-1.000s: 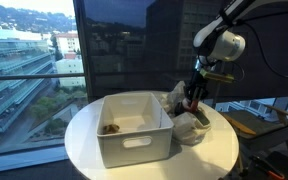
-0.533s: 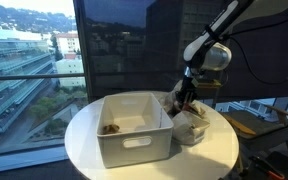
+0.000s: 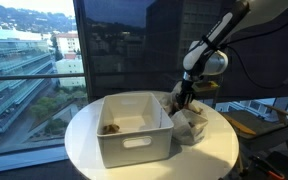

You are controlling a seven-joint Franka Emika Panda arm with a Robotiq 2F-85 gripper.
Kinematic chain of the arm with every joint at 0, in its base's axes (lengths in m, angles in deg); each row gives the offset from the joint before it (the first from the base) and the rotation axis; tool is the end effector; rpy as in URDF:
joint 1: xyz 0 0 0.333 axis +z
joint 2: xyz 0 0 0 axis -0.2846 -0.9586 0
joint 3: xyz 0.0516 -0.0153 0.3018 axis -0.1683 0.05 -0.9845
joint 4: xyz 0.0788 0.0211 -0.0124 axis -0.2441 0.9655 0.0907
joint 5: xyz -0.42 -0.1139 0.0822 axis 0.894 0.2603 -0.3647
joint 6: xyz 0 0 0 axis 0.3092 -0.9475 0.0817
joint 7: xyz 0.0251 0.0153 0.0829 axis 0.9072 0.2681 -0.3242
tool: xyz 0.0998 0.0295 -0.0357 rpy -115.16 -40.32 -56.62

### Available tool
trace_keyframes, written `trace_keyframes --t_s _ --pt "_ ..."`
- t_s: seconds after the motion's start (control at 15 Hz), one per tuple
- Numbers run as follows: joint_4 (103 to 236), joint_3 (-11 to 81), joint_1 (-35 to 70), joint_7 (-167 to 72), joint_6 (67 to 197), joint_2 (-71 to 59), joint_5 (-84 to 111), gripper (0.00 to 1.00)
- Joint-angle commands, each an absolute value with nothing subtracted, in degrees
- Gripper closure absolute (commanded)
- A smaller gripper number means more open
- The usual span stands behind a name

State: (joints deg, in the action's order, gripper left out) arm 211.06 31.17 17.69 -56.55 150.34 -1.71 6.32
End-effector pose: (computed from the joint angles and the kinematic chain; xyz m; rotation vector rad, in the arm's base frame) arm 0.5578 0.0086 0.2050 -3.1006 -0.0583 -0.1950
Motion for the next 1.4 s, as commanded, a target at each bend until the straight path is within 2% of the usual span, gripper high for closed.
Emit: trace_keyframes --t_s 0.0,0.4,0.53,0.93,1.33 --pt "208.7 31.8 17.8 -54.6 149.8 -4.3 10.6 0.56" --pt "213.3 29.4 20.4 -50.4 143.5 5.3 11.4 0.11" --pt "214.3 28.4 21.4 -48.6 143.7 9.1 12.1 0.01" --pt "211.7 23.0 25.4 -54.4 138.9 11.5 2.9 0.00" --pt "202.4 17.4 30.2 -55.2 136.4 -0.1 1.9 0.00"
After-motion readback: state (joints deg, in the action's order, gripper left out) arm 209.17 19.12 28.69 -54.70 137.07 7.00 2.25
